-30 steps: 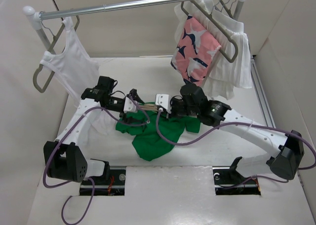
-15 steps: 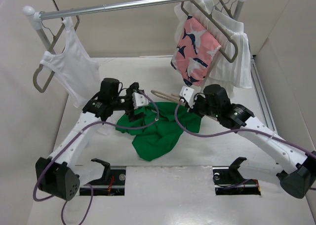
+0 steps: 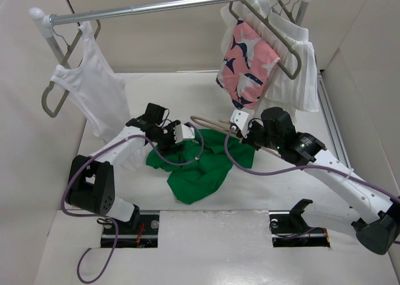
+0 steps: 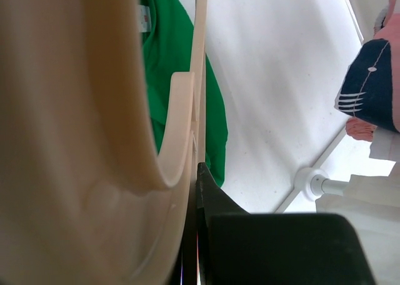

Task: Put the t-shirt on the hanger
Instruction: Place tshirt on hanger

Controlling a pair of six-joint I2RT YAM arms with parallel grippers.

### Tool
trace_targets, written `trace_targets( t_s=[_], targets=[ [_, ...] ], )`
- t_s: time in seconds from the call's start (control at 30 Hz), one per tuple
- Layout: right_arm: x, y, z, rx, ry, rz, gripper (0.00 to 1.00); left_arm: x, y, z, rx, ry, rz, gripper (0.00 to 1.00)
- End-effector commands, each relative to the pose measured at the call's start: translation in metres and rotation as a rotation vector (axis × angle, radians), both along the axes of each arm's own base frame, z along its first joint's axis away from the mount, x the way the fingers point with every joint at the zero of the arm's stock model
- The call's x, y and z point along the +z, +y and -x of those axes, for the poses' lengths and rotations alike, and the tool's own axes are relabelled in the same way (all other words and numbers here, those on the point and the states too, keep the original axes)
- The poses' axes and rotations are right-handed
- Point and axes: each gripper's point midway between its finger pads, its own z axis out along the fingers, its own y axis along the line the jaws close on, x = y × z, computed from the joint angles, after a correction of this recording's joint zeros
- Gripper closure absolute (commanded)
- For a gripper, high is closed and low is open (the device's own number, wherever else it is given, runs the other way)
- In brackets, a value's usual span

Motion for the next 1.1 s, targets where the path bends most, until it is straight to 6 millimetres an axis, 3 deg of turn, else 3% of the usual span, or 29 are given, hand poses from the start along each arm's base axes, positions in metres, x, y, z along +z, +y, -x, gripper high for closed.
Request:
trace_targets(
  t_s=[0.0,0.1,0.17,0.4,0.5,0.63,0.73,0.9,1.07],
  targets=[
    [0.019,0.004,0.002,0.018,-0.037,-0.064,1.00,0.003,-0.004,0.014,-0.081,0.048,0.021,0.53],
    [0.019,0.004,0.002,0.018,-0.037,-0.064,1.00,-0.003,-0.002,0.023,-0.088,0.099,0.024,0.75],
    [0.020,0.004,0.005,0.035,-0.032,-0.058,1.00,0.001,-0.002,0.022,-0.091,0.101,0.043,1.00],
    [0.027,0.005,0.038,0.198,0.013,-0.024,1.00,0.067,-0.009,-0.006,-0.097,-0.043,0.174,1.00],
    [0.029,0.001,0.047,0.220,0.016,0.002,1.00,0.086,-0.016,0.001,-0.146,-0.033,0.228,1.00],
    [0.047,-0.014,0.045,0.167,-0.041,0.019,1.00,0.090,-0.024,0.015,-0.218,0.036,0.273,1.00],
    [0.057,-0.012,0.036,0.147,-0.089,0.000,1.00,0.086,-0.024,0.025,-0.280,0.044,0.265,1.00],
    [0.056,-0.001,0.028,0.163,-0.098,0.004,1.00,0.098,-0.030,0.005,-0.204,0.066,0.289,1.00],
    [0.050,-0.003,0.042,0.201,-0.049,0.015,1.00,0.102,-0.028,-0.024,-0.060,0.060,0.279,1.00]
  ],
)
